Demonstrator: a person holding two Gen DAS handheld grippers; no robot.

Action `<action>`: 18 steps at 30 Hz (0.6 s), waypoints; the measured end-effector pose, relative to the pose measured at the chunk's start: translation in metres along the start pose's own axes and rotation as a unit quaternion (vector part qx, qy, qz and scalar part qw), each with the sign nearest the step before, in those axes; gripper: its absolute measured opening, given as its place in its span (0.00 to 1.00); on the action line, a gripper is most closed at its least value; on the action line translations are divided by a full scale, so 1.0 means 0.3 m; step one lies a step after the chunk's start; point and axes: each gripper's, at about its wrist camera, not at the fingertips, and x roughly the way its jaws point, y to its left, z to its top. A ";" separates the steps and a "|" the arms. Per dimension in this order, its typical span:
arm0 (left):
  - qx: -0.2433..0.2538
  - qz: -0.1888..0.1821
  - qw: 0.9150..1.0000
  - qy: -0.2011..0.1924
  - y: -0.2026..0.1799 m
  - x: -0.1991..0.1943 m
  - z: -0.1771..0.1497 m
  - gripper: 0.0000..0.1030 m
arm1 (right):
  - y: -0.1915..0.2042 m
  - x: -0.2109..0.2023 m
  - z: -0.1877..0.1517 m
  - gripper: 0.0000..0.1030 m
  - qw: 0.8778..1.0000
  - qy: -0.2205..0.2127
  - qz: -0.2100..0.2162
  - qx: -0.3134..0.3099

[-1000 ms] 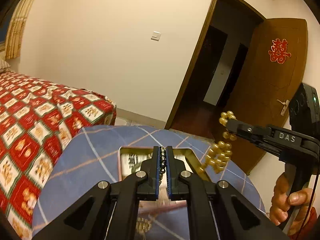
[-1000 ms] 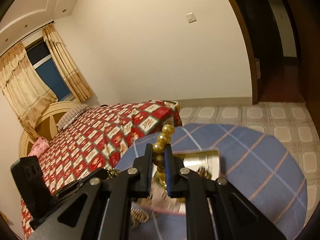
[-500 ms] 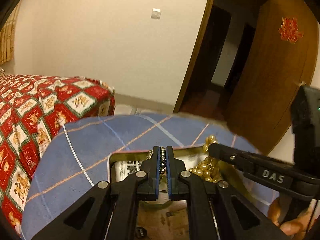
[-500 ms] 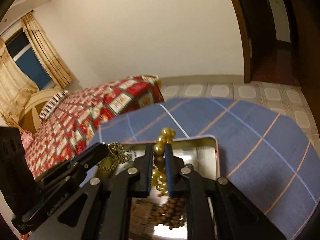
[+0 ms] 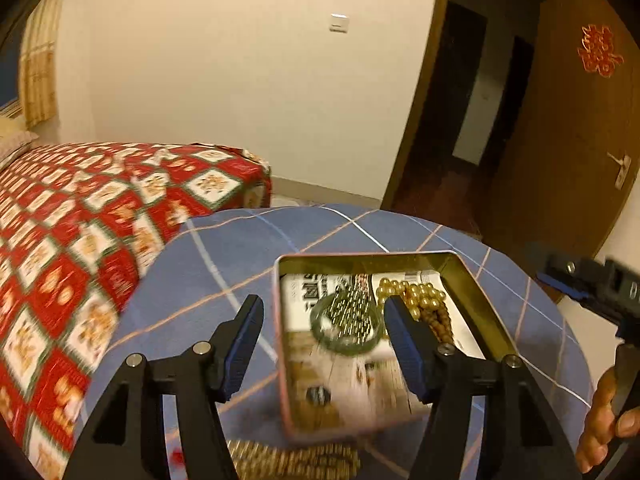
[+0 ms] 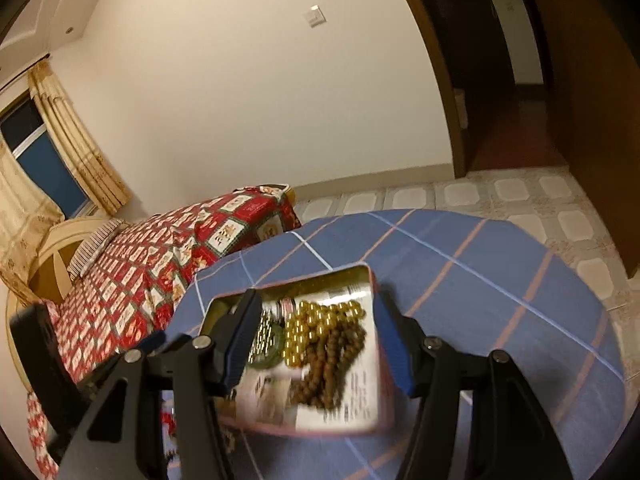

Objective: Organize jewelry
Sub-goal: 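Move the right tool to the silver bangle and close on its rim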

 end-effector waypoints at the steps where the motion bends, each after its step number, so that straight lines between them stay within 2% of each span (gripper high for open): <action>1: -0.003 0.005 1.000 -0.005 0.002 -0.040 -0.016 0.61 | 0.011 -0.022 -0.018 0.60 1.000 0.000 -0.003 -0.005; 7: -0.010 0.033 0.999 -0.018 0.011 -0.197 -0.120 0.61 | 0.052 -0.102 -0.156 0.60 0.999 0.014 -0.028 -0.032; 12: -0.036 0.033 0.999 -0.009 0.031 -0.278 -0.222 0.61 | 0.059 -0.149 -0.278 0.60 0.998 0.037 -0.025 -0.036; 18: -0.031 0.051 0.998 -0.013 0.048 -0.364 -0.328 0.61 | 0.100 -0.208 -0.361 0.60 0.998 0.041 -0.023 -0.052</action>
